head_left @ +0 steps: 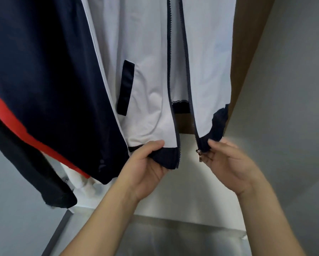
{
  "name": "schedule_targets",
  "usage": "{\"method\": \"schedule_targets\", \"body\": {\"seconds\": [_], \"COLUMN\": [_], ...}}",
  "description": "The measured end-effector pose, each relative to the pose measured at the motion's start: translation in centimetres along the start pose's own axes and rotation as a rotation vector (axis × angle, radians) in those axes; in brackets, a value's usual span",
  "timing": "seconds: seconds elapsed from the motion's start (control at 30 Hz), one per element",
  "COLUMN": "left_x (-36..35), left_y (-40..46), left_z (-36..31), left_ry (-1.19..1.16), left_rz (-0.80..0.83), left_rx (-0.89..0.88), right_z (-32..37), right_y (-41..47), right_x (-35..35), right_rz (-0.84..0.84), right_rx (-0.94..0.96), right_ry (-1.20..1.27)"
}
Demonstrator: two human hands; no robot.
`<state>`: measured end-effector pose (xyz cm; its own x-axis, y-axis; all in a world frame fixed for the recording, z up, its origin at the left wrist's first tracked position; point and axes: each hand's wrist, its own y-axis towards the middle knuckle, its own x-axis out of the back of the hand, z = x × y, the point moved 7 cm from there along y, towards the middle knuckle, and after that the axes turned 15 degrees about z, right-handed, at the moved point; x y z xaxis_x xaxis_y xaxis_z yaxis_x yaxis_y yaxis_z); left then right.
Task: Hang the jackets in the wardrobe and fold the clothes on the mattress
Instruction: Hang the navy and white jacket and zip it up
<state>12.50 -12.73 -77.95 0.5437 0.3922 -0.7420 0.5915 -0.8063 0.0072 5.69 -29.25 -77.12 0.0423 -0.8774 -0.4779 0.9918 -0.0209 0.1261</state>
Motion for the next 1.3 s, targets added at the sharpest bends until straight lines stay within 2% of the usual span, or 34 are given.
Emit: {"method": "schedule_targets", "body": {"seconds": [0.13, 0.3, 0.5, 0.6, 0.73, 0.87, 1.1, 1.3], "left_x": [0.5, 0.2, -0.2, -0.2, -0.6, -2.1, -2.7, -2.5], "left_y": [0.0, -0.3, 0.4, 0.9, 1.0, 0.5, 0.1, 0.1], "left_z": [-0.5, -0.8, -2.1, -2.5, -3.5, -4.6, -4.9, -4.5], "left_ry": [0.272, 0.513, 0.739, 0.733, 0.613, 0.62, 0.654, 0.668], "left_rz": [-0.029, 0.062, 0.152, 0.116, -0.007, -0.011, -0.074, -0.117], "left_rx": [0.073, 0.124, 0.023, -0.106, -0.38, -0.542, -0.646, -0.637], "right_z": [-0.4, -0.5, -0.9, -1.0, -1.5, -1.8, -3.1, -3.6], "right_y": [-0.1, 0.0, 0.1, 0.6, 1.4, 2.2, 3.2, 3.7], "right_x": [0.8, 0.2, 0.5, 0.4, -0.1, -1.4, -2.9, -3.2], "right_rz": [-0.029, 0.013, 0.012, 0.012, 0.001, 0.026, 0.034, 0.016], "right_rx": [-0.072, -0.126, -0.074, -0.031, 0.009, 0.041, 0.044, 0.048], "right_ry": [-0.155, -0.241, -0.144, -0.073, -0.043, -0.043, -0.008, 0.037]}}
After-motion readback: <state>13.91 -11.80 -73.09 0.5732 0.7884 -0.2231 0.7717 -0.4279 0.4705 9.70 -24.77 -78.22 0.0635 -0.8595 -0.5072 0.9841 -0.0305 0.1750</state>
